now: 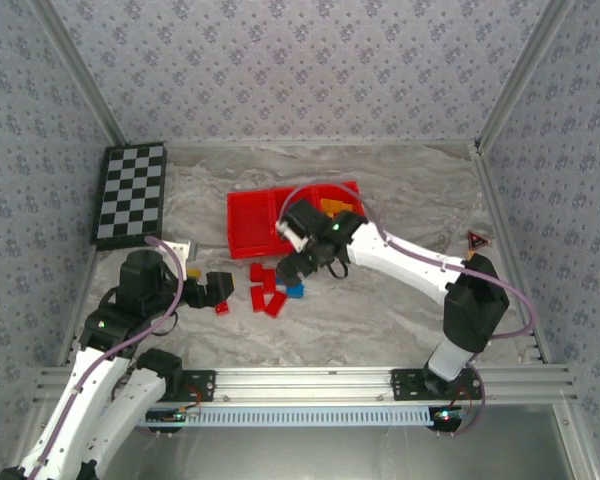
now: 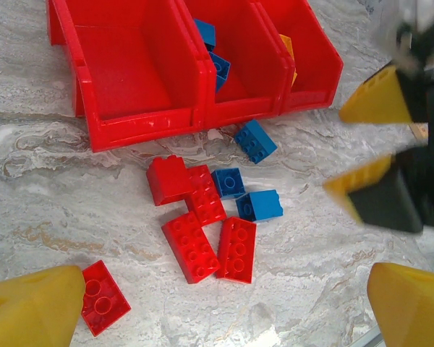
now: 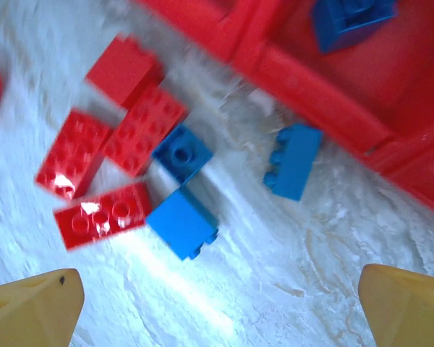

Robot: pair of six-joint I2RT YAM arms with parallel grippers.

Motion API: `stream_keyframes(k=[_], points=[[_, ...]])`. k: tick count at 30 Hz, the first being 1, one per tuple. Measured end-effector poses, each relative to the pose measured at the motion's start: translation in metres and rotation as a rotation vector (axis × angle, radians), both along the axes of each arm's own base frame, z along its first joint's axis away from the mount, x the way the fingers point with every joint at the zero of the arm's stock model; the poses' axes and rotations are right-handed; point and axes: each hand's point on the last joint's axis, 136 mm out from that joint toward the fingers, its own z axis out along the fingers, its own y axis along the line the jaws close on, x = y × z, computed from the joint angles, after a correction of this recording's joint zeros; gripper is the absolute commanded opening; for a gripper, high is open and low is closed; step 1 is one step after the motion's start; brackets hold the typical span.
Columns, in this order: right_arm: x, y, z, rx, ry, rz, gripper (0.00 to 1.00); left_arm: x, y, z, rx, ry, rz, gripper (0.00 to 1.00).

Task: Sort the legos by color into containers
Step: Pick up the lego from the center of the table.

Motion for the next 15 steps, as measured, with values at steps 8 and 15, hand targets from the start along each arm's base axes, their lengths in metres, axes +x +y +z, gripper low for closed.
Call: stream_keyframes(k=[8, 15], points=[[-0.046, -0.003, -0.038, -0.147, -0.19, 0.498, 1.0, 0.0, 0.001, 0.0, 0.002, -0.001, 0.003, 1.0], [-0.039, 0.006, -0.042, -0.141, -0.261, 0.649, 1.0, 0.0, 0.001, 0.0, 0.003, -0.001, 0.003, 1.0]])
